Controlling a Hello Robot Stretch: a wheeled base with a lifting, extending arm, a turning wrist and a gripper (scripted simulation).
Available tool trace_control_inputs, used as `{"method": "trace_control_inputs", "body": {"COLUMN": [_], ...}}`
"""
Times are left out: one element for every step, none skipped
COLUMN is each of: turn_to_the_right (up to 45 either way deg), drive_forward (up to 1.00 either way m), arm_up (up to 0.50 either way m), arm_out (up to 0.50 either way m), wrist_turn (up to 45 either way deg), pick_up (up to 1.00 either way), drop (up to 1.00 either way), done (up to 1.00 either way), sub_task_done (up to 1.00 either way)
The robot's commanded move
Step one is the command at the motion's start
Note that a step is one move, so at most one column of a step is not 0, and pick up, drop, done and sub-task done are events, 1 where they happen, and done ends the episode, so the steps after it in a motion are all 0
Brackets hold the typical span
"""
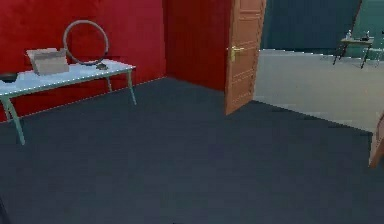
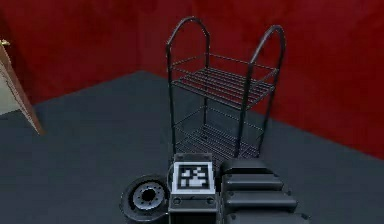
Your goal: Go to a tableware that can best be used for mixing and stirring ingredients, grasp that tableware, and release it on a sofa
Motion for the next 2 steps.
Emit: {"method": "trace_control_inputs", "body": {"turn_to_the_right": [42.0, 0.0], "drive_forward": [0.0, 0.3], "arm_up": [0.0, 0.0], "arm_out": [0.0, 0.0], "wrist_turn": [0.0, 0.0], "pick_up": [0.0, 0.0], "drop": [0.0, 0.0], "done": [0.0, 0.0], "sub_task_done": [0.0, 0.0]}}
